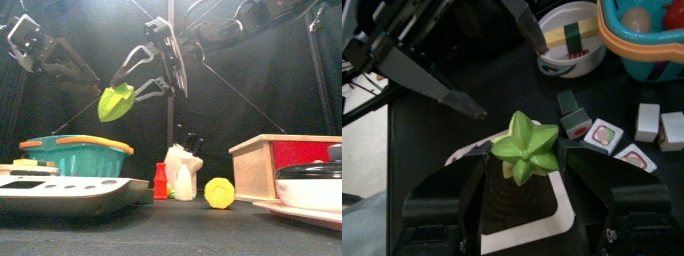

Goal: Place starfruit on table

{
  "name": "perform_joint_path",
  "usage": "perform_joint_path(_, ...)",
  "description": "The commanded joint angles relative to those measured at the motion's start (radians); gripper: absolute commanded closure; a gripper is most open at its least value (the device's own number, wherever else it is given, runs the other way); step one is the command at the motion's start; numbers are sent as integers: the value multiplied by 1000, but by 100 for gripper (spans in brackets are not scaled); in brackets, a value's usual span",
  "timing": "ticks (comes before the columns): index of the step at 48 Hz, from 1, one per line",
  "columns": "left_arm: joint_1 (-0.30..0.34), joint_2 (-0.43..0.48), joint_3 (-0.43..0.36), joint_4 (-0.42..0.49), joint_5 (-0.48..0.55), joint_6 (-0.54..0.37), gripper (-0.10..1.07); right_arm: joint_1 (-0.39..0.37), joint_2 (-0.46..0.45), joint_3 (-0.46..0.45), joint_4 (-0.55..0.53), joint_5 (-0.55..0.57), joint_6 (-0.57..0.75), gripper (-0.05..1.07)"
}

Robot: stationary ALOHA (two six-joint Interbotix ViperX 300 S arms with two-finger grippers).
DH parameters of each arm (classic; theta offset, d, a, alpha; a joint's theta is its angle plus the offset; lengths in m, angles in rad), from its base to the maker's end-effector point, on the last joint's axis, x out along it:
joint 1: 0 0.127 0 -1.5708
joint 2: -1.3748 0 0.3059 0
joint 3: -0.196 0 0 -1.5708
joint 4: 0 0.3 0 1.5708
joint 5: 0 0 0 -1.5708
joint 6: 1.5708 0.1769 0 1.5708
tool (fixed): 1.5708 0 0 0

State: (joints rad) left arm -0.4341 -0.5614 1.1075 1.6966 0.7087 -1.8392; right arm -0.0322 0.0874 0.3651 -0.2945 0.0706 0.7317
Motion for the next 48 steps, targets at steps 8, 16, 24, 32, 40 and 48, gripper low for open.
perform_joint_path(8, -8, -52, 11, -43, -8, -2, 1, 8, -109, 72, 57, 83, 3, 30)
perform_joint_path(16, -9, -52, 23, -51, -29, 0, 1, 8, -109, 92, 123, 186, 2, 30)
perform_joint_path(24, -8, -52, 26, -51, -41, 0, 1, 0, -63, 84, 178, 276, -3, 29)
perform_joint_path(32, -8, -52, 31, -51, -41, 0, 1, -3, -15, 67, 186, 336, -3, 29)
perform_joint_path(40, -8, -52, 37, -54, -41, 0, 1, -3, 12, 46, 189, 377, -6, 29)
perform_joint_path(48, -8, -52, 38, -55, -43, 0, 1, 2, 14, 31, 189, 382, -9, 29)
